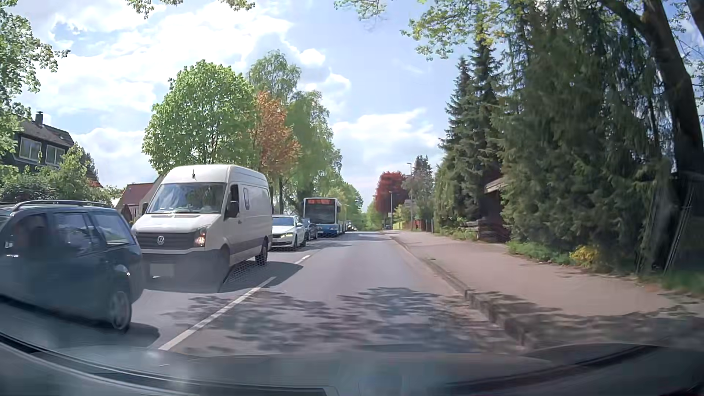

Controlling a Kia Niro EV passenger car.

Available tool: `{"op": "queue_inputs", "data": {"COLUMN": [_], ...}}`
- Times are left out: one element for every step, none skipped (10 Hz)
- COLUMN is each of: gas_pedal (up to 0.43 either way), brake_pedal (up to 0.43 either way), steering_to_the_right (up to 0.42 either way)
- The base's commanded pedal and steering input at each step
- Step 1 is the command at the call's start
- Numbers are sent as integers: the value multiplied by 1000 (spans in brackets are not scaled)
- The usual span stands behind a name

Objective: Follow the waypoints while adhering to traffic rules and regulations

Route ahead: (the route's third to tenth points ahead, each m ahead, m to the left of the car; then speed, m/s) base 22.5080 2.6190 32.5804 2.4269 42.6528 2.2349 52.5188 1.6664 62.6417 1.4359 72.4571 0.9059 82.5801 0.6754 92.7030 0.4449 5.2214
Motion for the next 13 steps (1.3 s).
{"op": "queue_inputs", "data": {"gas_pedal": [169, 169, 169, 169, 169, 169, 169, 169, 169, 169, 169, 177, 177], "brake_pedal": [0, 0, 0, 0, 0, 0, 0, 0, 0, 0, 0, 0, 0], "steering_to_the_right": [43, 32, 21, 17, 13, 12, 12, 6, 0, -2, 2, 10, 17]}}
